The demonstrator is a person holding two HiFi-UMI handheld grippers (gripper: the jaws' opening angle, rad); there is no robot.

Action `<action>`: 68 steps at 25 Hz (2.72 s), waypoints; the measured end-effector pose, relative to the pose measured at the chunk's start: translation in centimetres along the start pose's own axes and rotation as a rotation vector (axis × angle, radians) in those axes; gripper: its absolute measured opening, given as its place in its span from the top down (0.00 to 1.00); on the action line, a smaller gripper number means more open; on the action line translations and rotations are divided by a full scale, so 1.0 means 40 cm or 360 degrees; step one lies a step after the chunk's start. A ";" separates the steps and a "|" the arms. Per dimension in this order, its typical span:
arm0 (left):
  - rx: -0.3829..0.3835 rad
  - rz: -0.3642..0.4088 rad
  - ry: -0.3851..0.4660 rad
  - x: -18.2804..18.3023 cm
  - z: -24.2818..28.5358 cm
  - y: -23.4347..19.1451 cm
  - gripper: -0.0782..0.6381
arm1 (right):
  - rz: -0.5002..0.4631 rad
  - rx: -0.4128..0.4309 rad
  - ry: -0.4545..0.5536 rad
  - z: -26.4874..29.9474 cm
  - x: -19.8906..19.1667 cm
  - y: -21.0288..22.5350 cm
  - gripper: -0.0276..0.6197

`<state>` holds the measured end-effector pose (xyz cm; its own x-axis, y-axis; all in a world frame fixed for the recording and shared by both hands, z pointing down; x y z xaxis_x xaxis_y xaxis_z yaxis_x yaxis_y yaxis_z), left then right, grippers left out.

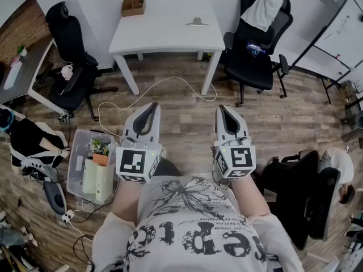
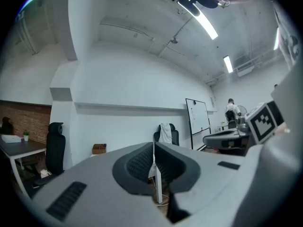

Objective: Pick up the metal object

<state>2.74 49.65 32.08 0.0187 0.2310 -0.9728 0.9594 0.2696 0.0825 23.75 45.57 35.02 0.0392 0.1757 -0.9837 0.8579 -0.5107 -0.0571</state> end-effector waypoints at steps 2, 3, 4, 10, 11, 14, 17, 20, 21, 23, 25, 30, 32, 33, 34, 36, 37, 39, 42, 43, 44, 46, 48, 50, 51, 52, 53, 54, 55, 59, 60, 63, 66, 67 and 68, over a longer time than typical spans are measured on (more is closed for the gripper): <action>-0.0003 -0.0006 0.0006 0.000 -0.001 -0.001 0.87 | -0.0001 -0.0006 -0.0003 -0.003 -0.002 -0.003 0.97; -0.0004 -0.0008 0.0009 -0.001 -0.002 -0.001 0.87 | -0.0001 -0.0008 -0.0004 -0.004 -0.003 -0.004 0.97; -0.0006 -0.0009 0.0010 -0.001 -0.002 -0.001 0.87 | -0.0001 -0.0009 -0.0004 -0.005 -0.004 -0.005 0.97; -0.0023 -0.0023 0.0007 -0.012 0.011 0.012 0.87 | 0.0002 -0.0009 -0.0025 -0.008 -0.017 0.007 0.97; -0.0023 -0.0027 0.0003 -0.016 0.014 0.013 0.87 | 0.0003 -0.0008 -0.0030 -0.007 -0.021 0.008 0.97; -0.0025 -0.0037 -0.0010 -0.030 0.028 0.015 0.87 | 0.0014 -0.0021 -0.0035 0.000 -0.030 0.019 0.97; -0.0026 -0.0048 -0.0027 -0.048 0.053 0.010 0.87 | 0.0028 -0.0029 -0.0044 0.015 -0.041 0.034 0.97; -0.0027 -0.0057 -0.0041 -0.066 0.088 0.001 0.87 | 0.0004 -0.0020 -0.0072 0.041 -0.059 0.048 0.97; -0.0028 -0.0059 -0.0044 -0.072 0.103 -0.004 0.87 | 0.0002 -0.0020 -0.0080 0.054 -0.065 0.055 0.97; -0.0034 -0.0063 -0.0055 -0.087 0.136 -0.015 0.87 | 0.0011 -0.0028 -0.0095 0.086 -0.079 0.073 0.97; -0.0042 -0.0065 -0.0071 -0.105 0.173 -0.035 0.87 | 0.0024 -0.0046 -0.0112 0.126 -0.096 0.091 0.97; -0.0052 -0.0078 -0.0091 -0.157 0.313 -0.139 0.87 | 0.0025 -0.0072 -0.0136 0.292 -0.137 0.128 0.97; -0.0070 -0.0088 -0.0097 -0.177 0.391 -0.190 0.87 | 0.0030 -0.0100 -0.0146 0.378 -0.153 0.150 0.97; -0.0079 -0.0094 -0.0096 -0.185 0.433 -0.219 0.87 | 0.0034 -0.0114 -0.0153 0.425 -0.161 0.161 0.97; -0.0087 -0.0100 -0.0092 -0.192 0.477 -0.251 0.87 | 0.0036 -0.0127 -0.0159 0.473 -0.167 0.171 0.97; -0.0107 -0.0110 -0.0085 -0.206 0.570 -0.315 0.87 | 0.0028 -0.0150 -0.0169 0.573 -0.178 0.191 0.97; -0.0121 -0.0116 -0.0082 -0.214 0.616 -0.346 0.87 | 0.0022 -0.0165 -0.0172 0.622 -0.183 0.202 0.97; -0.0147 -0.0126 -0.0075 -0.233 0.702 -0.410 0.87 | 0.0014 -0.0203 -0.0173 0.717 -0.192 0.223 0.97; -0.0174 -0.0127 -0.0060 -0.257 0.822 -0.512 0.87 | 0.0012 -0.0259 -0.0164 0.859 -0.207 0.249 0.97; -0.0186 -0.0125 -0.0058 -0.265 0.860 -0.543 0.87 | 0.0009 -0.0274 -0.0165 0.903 -0.212 0.259 0.97; -0.0198 -0.0120 -0.0058 -0.273 0.896 -0.572 0.87 | 0.0007 -0.0289 -0.0168 0.945 -0.218 0.269 0.97; -0.0210 -0.0106 -0.0063 -0.285 0.961 -0.626 0.87 | 0.0015 -0.0320 -0.0181 1.021 -0.235 0.290 0.97; -0.0201 -0.0111 -0.0083 -0.298 1.014 -0.671 0.87 | 0.0044 -0.0349 -0.0206 1.081 -0.255 0.309 0.97; -0.0189 -0.0137 -0.0106 -0.323 1.054 -0.703 0.87 | 0.0072 -0.0360 -0.0239 1.128 -0.278 0.327 0.97; -0.0188 -0.0148 -0.0117 -0.340 1.071 -0.713 0.87 | 0.0079 -0.0360 -0.0255 1.151 -0.289 0.336 0.97; -0.0189 -0.0157 -0.0131 -0.358 1.088 -0.721 0.87 | 0.0084 -0.0359 -0.0270 1.173 -0.300 0.347 0.97; -0.0190 -0.0165 -0.0146 -0.374 1.106 -0.728 0.87 | 0.0088 -0.0358 -0.0284 1.196 -0.310 0.358 0.97; -0.0191 -0.0171 -0.0158 -0.388 1.125 -0.734 0.87 | 0.0092 -0.0357 -0.0298 1.220 -0.322 0.370 0.97; -0.0190 -0.0176 -0.0166 -0.401 1.145 -0.741 0.87 | 0.0099 -0.0356 -0.0311 1.245 -0.333 0.383 0.97; -0.0167 -0.0180 -0.0184 -0.448 1.234 -0.762 0.87 | 0.0124 -0.0342 -0.0377 1.347 -0.389 0.446 0.97; -0.0156 -0.0174 -0.0187 -0.458 1.260 -0.767 0.87 | 0.0132 -0.0331 -0.0393 1.374 -0.403 0.464 0.97; -0.0115 -0.0151 -0.0182 -0.479 1.349 -0.782 0.87 | 0.0145 -0.0280 -0.0445 1.463 -0.447 0.525 0.97; -0.0079 -0.0140 -0.0186 -0.502 1.451 -0.796 0.87 | 0.0161 -0.0233 -0.0487 1.562 -0.491 0.596 0.97; -0.0071 -0.0136 -0.0183 -0.510 1.486 -0.801 0.87 | 0.0163 -0.0220 -0.0503 1.596 -0.507 0.621 0.97; -0.0066 -0.0132 -0.0178 -0.517 1.521 -0.805 0.87 | 0.0164 -0.0210 -0.0520 1.629 -0.523 0.647 0.97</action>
<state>-11.43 -20.69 36.35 -0.0271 0.1015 -0.9945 0.9467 0.3222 0.0071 11.72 -26.15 42.99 -0.0187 -0.1602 -0.9869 0.9175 -0.3950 0.0467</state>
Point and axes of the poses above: the fingertips, and each gripper's own axes: z forward along the fingers, y to its right, x out of its top, the point moved 5 cm from there along -z, backward along the fingers, and after that the axes turned 11 degrees about y, right-handed, at the moved point
